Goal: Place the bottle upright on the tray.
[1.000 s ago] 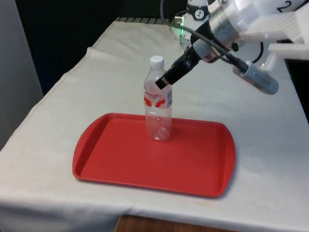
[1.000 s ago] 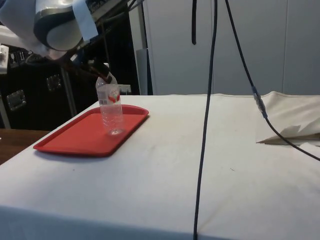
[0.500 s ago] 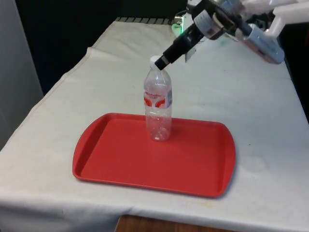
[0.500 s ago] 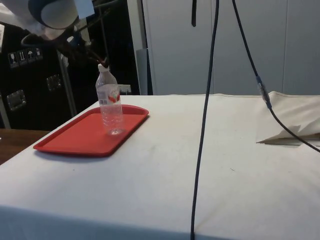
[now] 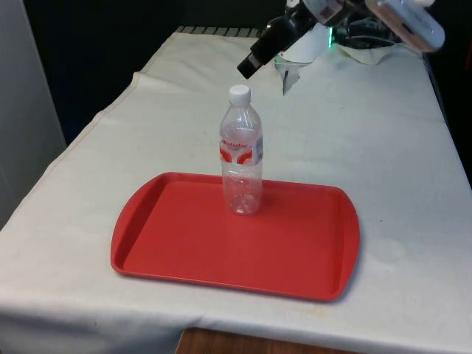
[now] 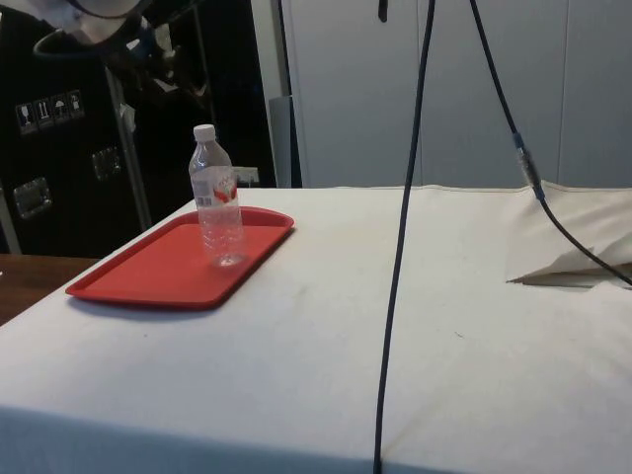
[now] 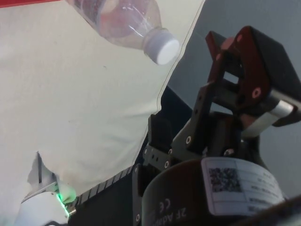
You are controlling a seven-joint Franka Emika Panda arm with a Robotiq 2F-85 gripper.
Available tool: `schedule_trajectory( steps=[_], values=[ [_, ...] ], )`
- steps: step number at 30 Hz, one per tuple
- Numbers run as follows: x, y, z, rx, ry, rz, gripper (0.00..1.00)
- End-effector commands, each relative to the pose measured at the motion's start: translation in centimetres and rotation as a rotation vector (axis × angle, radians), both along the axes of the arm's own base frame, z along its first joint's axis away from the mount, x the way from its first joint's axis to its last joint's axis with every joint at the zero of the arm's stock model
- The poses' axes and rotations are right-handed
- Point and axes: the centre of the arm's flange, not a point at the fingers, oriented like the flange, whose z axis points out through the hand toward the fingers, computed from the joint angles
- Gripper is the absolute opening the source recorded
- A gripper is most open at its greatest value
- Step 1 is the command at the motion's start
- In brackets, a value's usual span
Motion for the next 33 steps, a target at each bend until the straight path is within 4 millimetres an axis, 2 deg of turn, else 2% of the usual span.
schedule_trajectory(
  steps=[1, 5, 9, 10, 17, 19, 33],
  values=[
    [-0.1, 0.0, 0.3, 0.001, 0.0, -0.002, 1.0],
    [-0.5, -0.3, 1.7, 0.028, -0.014, -0.009, 1.0],
    [-0.8, -0.5, 2.4, 0.034, -0.02, -0.014, 1.0],
    [-0.7, -0.5, 2.0, 0.018, -0.005, -0.02, 1.0],
    [-1.6, -1.1, 3.6, 0.044, -0.029, -0.026, 1.0],
    [-1.6, -1.2, 3.4, 0.029, -0.012, -0.035, 1.0],
    [-3.3, -1.9, 6.0, 0.062, -0.052, -0.05, 1.0]
  ],
)
